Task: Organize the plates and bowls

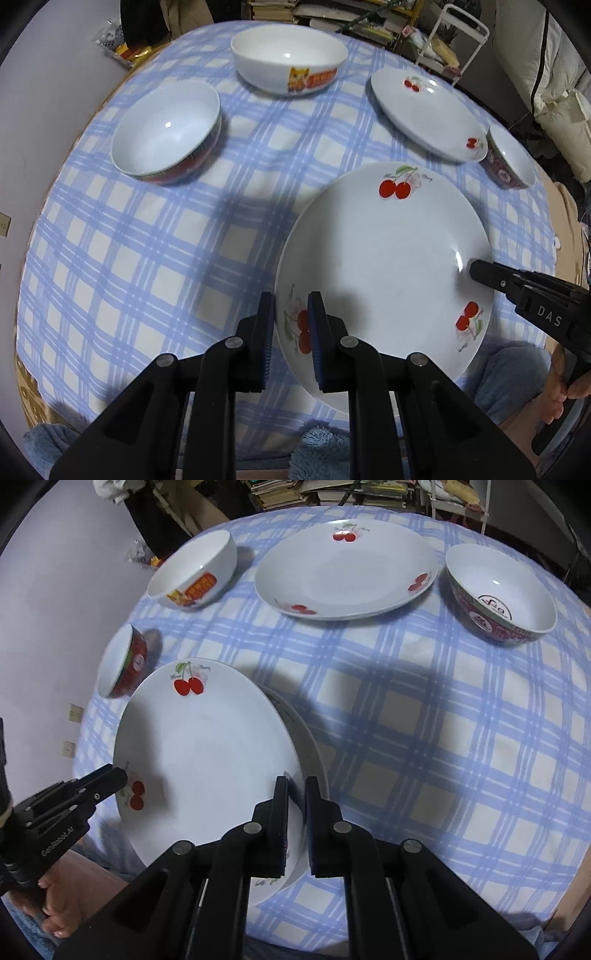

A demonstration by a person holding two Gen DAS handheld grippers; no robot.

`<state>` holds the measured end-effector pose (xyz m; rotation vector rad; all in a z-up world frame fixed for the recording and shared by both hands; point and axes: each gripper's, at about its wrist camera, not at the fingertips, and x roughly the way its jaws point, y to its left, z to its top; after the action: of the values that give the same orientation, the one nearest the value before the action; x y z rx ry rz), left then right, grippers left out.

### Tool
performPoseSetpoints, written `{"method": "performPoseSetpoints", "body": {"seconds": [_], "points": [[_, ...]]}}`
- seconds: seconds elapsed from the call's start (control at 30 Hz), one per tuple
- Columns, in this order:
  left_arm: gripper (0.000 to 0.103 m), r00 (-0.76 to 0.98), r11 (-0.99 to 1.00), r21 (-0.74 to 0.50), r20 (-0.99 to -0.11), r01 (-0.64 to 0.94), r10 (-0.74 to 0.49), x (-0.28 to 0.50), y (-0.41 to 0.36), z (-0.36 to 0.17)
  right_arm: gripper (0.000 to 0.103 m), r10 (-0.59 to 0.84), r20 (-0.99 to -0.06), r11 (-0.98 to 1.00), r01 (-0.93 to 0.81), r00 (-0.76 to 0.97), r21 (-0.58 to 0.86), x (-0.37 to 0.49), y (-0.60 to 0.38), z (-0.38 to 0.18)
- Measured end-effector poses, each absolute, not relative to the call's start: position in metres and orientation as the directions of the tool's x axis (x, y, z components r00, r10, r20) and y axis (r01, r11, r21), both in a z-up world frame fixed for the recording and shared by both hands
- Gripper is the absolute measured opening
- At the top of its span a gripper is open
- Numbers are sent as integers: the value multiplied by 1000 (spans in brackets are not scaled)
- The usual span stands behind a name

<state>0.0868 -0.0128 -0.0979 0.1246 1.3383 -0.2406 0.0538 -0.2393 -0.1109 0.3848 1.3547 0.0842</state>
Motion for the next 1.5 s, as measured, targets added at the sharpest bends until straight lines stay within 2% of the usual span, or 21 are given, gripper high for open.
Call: {"method": "performPoseSetpoints", "body": {"seconds": [0.43,0.73,1.03,1.5], "points": [[17,100,973,-64,-991,221,-88,102,-15,-136,10,211,-943,963,112,259,246,56,-236,-110],[17,129,977,-7,-991,213,-35,102,-13,-136,9,179,-948,969,118,262,215,58,-238,-116],[19,118,975,-7,-992,221,-33,107,-11,-136,12,195,-957,960,158,216,232,65,-240,-131],[20,179,962,63,-984,266,15,95,-29,-133,12,179,-953,961,163,246,223,62,-243,-120]]}}
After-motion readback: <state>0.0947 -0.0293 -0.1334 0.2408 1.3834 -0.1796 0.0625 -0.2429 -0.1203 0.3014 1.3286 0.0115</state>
